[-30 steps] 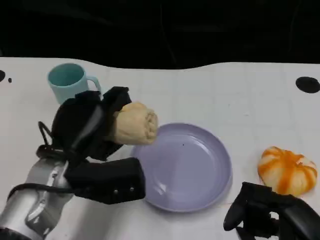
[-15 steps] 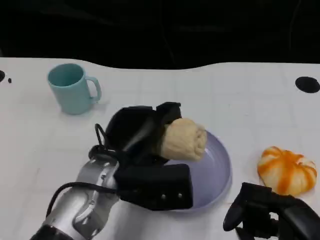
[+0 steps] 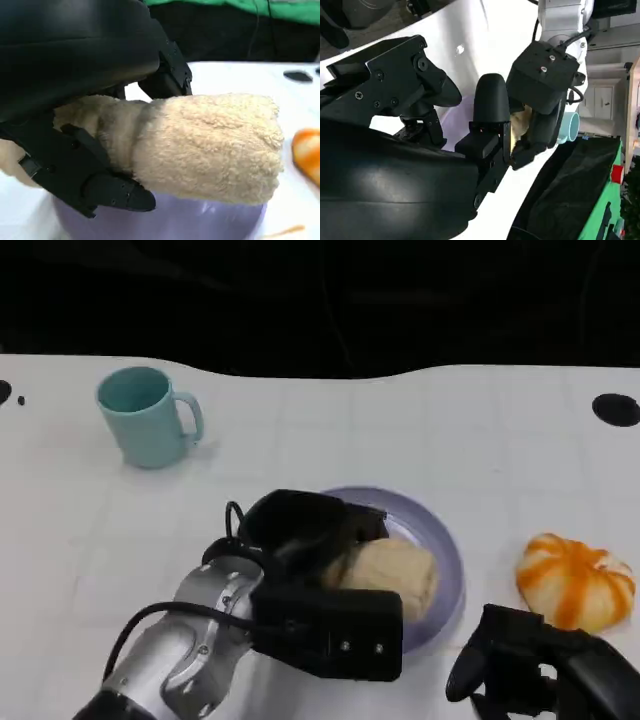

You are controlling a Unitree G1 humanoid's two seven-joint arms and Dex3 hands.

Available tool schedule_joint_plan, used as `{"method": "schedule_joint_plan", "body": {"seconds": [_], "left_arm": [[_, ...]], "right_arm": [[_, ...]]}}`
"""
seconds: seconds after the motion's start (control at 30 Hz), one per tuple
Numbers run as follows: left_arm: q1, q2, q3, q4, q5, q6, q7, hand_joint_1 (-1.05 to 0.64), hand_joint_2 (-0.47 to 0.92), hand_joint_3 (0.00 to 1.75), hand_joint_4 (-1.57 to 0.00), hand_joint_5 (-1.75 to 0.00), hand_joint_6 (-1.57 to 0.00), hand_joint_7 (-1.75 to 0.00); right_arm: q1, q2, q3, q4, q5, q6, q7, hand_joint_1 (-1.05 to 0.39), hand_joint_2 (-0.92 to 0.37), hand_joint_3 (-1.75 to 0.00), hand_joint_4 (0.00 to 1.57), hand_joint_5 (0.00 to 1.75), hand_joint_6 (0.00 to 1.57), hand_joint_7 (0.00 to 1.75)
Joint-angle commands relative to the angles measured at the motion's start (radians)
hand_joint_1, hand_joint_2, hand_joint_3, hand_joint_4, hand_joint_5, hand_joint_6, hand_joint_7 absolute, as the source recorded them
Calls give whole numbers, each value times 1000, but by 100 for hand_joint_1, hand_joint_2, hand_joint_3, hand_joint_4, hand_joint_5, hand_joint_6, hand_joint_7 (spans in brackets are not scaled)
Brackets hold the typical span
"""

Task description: Grasp the towel on the left side of the plate with the left hand and place it into the plate.

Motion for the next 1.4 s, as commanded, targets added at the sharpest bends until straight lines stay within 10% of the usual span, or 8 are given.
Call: {"method": "schedule_joint_plan", "body": {"seconds": [0.03, 0.57, 1.4], "left_arm": [[-19, 28, -9, -58, 18, 10, -52, -59, 92, 11, -36, -39, -34, -1], [-7, 71, 4, -145, 20, 5, -87, -88, 92, 18, -3, -23, 0, 0], [419, 269, 359, -665, -344, -2, -239, -56, 92, 15, -23, -57, -30, -13]], "right_arm": [[4, -7, -10, -5, 11, -7, 3, -3, -59, -110, 73, 175, 62, 147], [5, -6, -6, -1, 7, -17, 2, -3, -60, -111, 72, 175, 62, 147], [-9, -5, -5, 2, 3, -1, -3, -4, -60, -108, 71, 175, 62, 146]]}}
